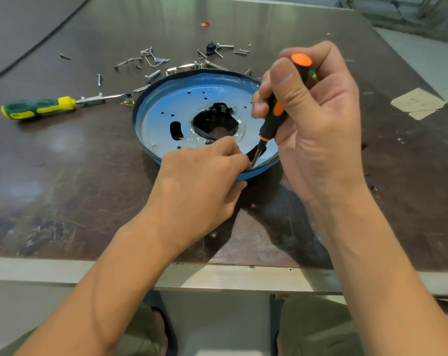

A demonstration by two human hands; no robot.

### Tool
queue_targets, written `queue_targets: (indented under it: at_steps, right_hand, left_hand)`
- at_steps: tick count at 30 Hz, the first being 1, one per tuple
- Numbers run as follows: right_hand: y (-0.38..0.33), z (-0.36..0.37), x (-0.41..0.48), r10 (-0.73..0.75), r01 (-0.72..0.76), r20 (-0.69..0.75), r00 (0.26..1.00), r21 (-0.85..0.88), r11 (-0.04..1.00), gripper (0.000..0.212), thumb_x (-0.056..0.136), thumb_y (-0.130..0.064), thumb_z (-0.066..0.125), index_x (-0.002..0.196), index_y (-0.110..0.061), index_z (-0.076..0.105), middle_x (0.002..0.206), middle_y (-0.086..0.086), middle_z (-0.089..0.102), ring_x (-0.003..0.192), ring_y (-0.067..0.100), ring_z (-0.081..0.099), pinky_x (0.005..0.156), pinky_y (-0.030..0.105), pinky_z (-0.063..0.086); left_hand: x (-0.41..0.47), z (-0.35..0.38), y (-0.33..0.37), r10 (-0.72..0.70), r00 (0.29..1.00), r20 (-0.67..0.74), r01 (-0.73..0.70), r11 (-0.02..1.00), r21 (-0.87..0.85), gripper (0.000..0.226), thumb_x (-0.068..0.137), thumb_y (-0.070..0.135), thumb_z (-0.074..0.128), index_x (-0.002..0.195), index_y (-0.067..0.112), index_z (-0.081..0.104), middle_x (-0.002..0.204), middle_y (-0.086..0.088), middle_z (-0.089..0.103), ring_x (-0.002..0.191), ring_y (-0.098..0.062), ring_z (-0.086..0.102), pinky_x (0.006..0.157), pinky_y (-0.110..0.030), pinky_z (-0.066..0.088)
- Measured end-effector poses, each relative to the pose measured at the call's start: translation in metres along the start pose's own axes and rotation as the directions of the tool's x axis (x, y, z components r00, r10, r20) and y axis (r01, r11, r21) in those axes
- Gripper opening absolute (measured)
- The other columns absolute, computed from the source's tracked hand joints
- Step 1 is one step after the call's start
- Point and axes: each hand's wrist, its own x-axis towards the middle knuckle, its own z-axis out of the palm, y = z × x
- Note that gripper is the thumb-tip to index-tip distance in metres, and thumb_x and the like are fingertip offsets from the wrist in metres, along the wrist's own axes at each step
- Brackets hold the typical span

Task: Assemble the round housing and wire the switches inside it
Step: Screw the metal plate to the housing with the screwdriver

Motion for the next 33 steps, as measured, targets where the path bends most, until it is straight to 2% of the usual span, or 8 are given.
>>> queue_targets:
  at_steps: [8,17,21,24,27,29,31,33]
  right_hand:
    - [-0.001,0.001,0.0,0.022,-0.019,-0.138,0.99,0.026,0.999,0.008,0.097,-0.009,0.06,0.096,-0.007,0.052,0.076,0.007,0.057,0.062,0.019,0.051,0.062,0.031,0.042]
    - [-0.036,-0.069,0.02,0.182,-0.025,-0.361,0.915,0.398,0.917,0.013,0.102,-0.018,0.051,0.09,-0.013,0.051,0.072,0.003,0.052,0.053,0.01,0.042,0.055,0.026,0.039]
    - [-0.034,-0.091,0.019,0.388,-0.181,-0.231,0.892,0.604,0.777,0.018,0.102,-0.019,0.048,0.088,-0.01,0.056,0.073,0.001,0.049,0.051,0.006,0.04,0.052,0.02,0.037]
    - [-0.024,-0.093,0.02,0.432,-0.339,-0.28,0.857,0.326,0.883,0.009,0.097,-0.017,0.053,0.091,-0.012,0.058,0.075,0.004,0.052,0.05,0.007,0.036,0.049,0.02,0.036]
    - [-0.008,-0.088,0.019,0.37,-0.402,-0.328,0.869,-0.032,0.915,0.012,0.093,-0.007,0.062,0.104,-0.007,0.064,0.082,0.012,0.052,0.05,0.011,0.04,0.047,0.024,0.038]
    - [0.004,-0.082,0.016,0.353,-0.428,-0.334,0.874,-0.186,0.884,0.021,0.091,-0.008,0.068,0.112,-0.007,0.066,0.078,0.006,0.053,0.05,0.012,0.042,0.048,0.028,0.039]
    - [0.017,-0.074,0.012,0.369,-0.457,-0.306,0.878,-0.305,0.835,0.036,0.09,-0.015,0.073,0.124,-0.013,0.063,0.083,0.001,0.061,0.051,0.013,0.045,0.05,0.031,0.04]
    - [0.028,-0.067,0.01,0.383,-0.474,-0.281,0.88,-0.458,0.752,0.052,0.089,-0.022,0.074,0.137,-0.023,0.055,0.099,0.003,0.063,0.057,0.014,0.051,0.051,0.029,0.045]
  left_hand:
    - [0.0,0.0,-0.002,0.008,1.0,0.012,-0.008,1.0,-0.019,0.027,0.089,0.044,0.061,0.111,0.03,0.068,0.109,0.013,0.063,0.073,-0.018,0.065,0.053,-0.033,0.052]
    - [-0.001,-0.011,-0.014,0.126,0.989,0.074,-0.117,0.985,-0.125,0.027,0.087,0.038,0.065,0.112,0.032,0.073,0.111,0.016,0.067,0.081,-0.014,0.069,0.056,-0.034,0.056]
    - [-0.009,-0.028,-0.045,0.158,0.969,0.189,-0.104,0.958,-0.266,0.035,0.08,0.024,0.076,0.111,0.04,0.072,0.122,0.027,0.063,0.113,0.001,0.061,0.083,-0.035,0.058]
    - [-0.012,-0.039,-0.072,0.102,0.955,0.279,-0.023,0.961,-0.274,0.052,0.077,-0.001,0.069,0.11,0.039,0.074,0.128,0.028,0.06,0.128,0.002,0.049,0.105,-0.028,0.046]
    - [-0.015,-0.052,-0.082,0.021,0.96,0.278,0.092,0.917,-0.387,0.072,0.063,-0.01,0.046,0.107,0.04,0.074,0.128,0.025,0.061,0.125,-0.001,0.053,0.102,-0.006,0.034]
    - [-0.014,-0.056,-0.071,0.011,0.978,0.206,0.088,0.88,-0.467,0.062,0.069,0.003,0.047,0.114,0.039,0.07,0.126,0.028,0.061,0.122,0.009,0.052,0.095,-0.001,0.034]
    - [-0.011,-0.05,-0.05,0.038,0.983,0.179,0.048,0.889,-0.455,0.038,0.091,0.033,0.052,0.127,0.037,0.062,0.125,0.025,0.062,0.117,0.011,0.054,0.096,-0.009,0.042]
    - [-0.005,-0.04,-0.028,0.045,0.976,0.213,0.033,0.938,-0.346,0.05,0.095,0.06,0.039,0.135,0.035,0.055,0.128,0.021,0.06,0.115,0.005,0.055,0.096,-0.024,0.048]
